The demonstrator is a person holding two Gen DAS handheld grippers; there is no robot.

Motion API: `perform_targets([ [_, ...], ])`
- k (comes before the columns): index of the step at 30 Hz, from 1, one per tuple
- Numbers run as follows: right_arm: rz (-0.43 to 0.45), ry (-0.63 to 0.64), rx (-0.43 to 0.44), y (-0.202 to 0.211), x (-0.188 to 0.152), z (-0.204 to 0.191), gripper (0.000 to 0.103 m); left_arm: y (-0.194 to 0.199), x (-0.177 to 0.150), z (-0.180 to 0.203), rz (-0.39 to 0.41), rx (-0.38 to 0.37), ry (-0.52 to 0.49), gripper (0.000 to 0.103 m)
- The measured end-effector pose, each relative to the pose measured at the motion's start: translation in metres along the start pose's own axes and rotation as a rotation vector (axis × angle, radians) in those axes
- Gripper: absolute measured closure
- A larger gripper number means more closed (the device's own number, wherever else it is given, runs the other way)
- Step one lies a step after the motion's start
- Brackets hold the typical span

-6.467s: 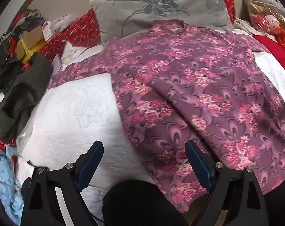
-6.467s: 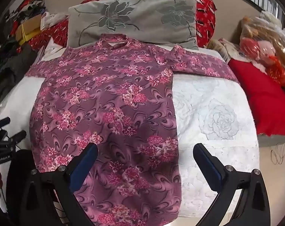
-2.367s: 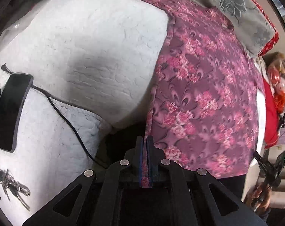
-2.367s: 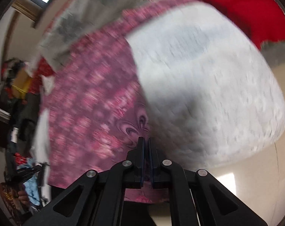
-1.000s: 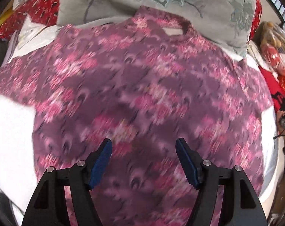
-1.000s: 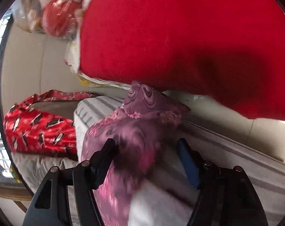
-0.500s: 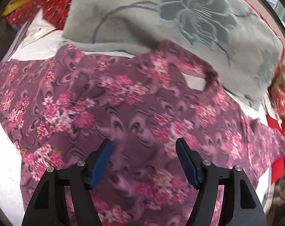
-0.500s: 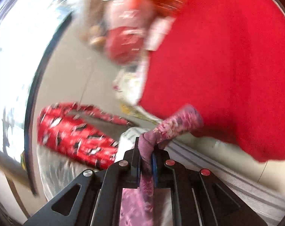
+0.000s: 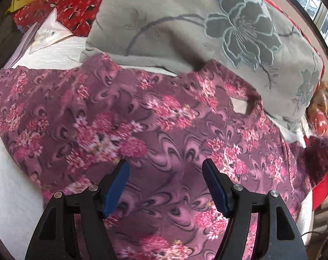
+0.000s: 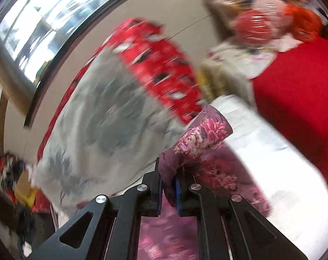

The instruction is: Fold small clothes

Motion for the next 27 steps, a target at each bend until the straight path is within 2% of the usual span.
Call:
perform_targets([
  [5, -0.138, 0.089, 0.079, -0.046, -0.049, -0.064, 0.094, -0.007, 0.005, -0.017, -0.076, -0.059, 0.025, 0.033],
  [9, -0.273, 0.200, 0.124, -0.084, -0.101, -0.116, 0.094, -0.007, 0.010, -0.026, -0.088, -0.077, 0.023, 0.033],
  [13, -0.426, 0.264, 0.168, -0.115, -0.159, -0.150, 0.089, -0.003, 0.013, -0.034, -0.090, -0.108, 0.035, 0.033],
  [15, -0.529, 0.290, 0.162, -0.125, -0.192, -0.158, 0.084, -0.003, 0.012, -0.036, -0.106, -0.147, 0.042, 0.033],
  [17, -0.627, 0.317, 0.152, -0.129, -0.225, -0.163, 0.069, -0.003, 0.013, -0.038, -0.118, -0.185, 0.049, 0.033],
  [18, -0.655, 0.329, 0.144, -0.126, -0.236, -0.163, 0.067, -0.003, 0.013, -0.038, -0.121, -0.208, 0.051, 0.033],
  [20, -0.677, 0.354, 0.134, -0.115, -0.248, -0.162, 0.062, -0.001, 0.013, -0.036, -0.129, -0.266, 0.055, 0.033],
  [22, -0.656, 0.351, 0.142, -0.098, -0.244, -0.158, 0.061, 0.001, 0.012, -0.028, -0.138, -0.341, 0.035, 0.029],
  [24, -0.609, 0.323, 0.139, -0.080, -0.233, -0.149, 0.060, 0.001, 0.008, -0.017, -0.144, -0.365, 0.001, 0.023],
  [27, -0.540, 0.266, 0.107, -0.059, -0.209, -0.130, 0.058, -0.009, 0.001, 0.006, -0.184, -0.368, -0.066, 0.023],
])
Point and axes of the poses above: each gripper's, at about its wrist camera, not at the fingertips, and y roughly against the way its jaws point, z to its right, x to its top, the point moved 3 cm from there along -y, roughly the way its jaws point, and after that the axes turned 14 degrees about x, right-handed, at the moved point
